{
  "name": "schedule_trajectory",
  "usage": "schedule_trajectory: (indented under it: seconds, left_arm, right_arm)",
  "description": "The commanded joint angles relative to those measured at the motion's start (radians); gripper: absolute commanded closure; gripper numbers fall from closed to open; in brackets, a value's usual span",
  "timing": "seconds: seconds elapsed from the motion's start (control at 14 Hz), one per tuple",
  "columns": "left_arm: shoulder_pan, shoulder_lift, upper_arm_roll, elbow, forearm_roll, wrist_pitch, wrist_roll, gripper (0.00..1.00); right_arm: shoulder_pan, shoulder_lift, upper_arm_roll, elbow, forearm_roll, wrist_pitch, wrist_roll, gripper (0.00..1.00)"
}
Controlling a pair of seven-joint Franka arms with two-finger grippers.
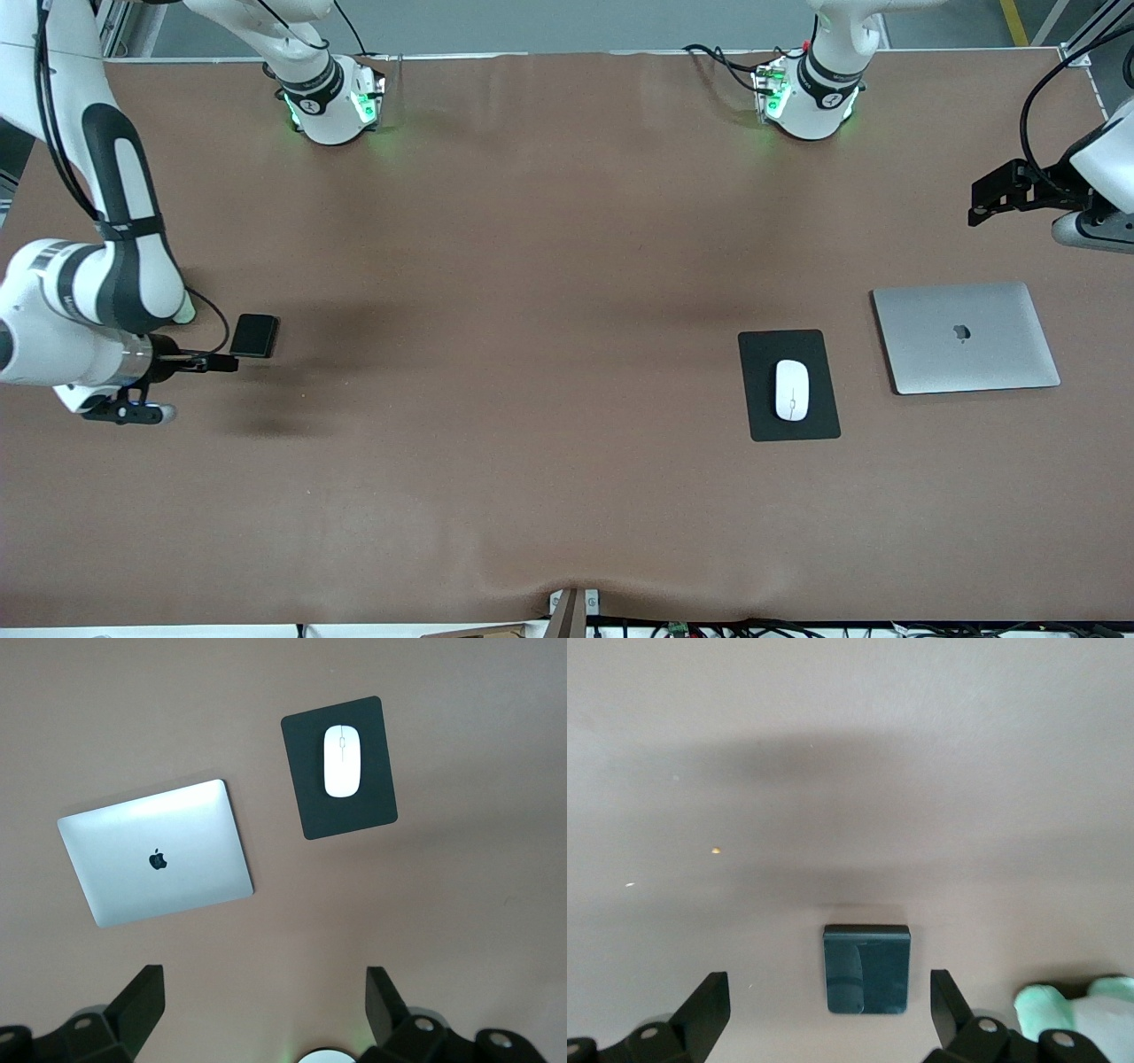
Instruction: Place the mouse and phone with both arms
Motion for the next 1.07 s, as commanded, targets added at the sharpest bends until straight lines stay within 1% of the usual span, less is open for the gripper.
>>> schedule_trajectory:
  seconds: [0.0,0.14,0.43,0.64,0.93,1.0]
  left_arm:
    - [0.006,-0.004,-0.005,0.01,0.004,-0.011,-0.011,0.0]
    - [0.007,-0.002,-0.005,0.012,0.004,-0.011,-0.011,0.0]
    - [0.004,-0.004,-0.005,0.013,0.002,-0.011,-0.011,0.0]
    - [0.007,-0.004,-0.005,0.013,0.004,-0.011,-0.008,0.0]
    - [0.006,-0.004,-0.005,0.013,0.014,-0.011,-0.003,0.0]
    - [0.006,-0.007,-0.005,0.013,0.014,-0.013,-0.008,0.0]
  right_arm:
    - [-0.011,0.001,0.008,0.217,-0.019,-0.234,-0.012,0.0]
    - [-0.017,0.0,0.007,0.314,-0.02,-0.308,-0.01,0.0]
    - [-0.029,-0.009,0.011,0.41,-0.008,-0.412,-0.012,0.0]
    - [-0.017,-0.029,0.005,0.502,-0.02,-0.526,-0.008,0.0]
    - [-0.018,-0.121,0.014,0.513,-0.007,-0.59,-0.012,0.0]
    - [-0.014,-0.129,0.011,0.513,-0.006,-0.615,-0.012,0.0]
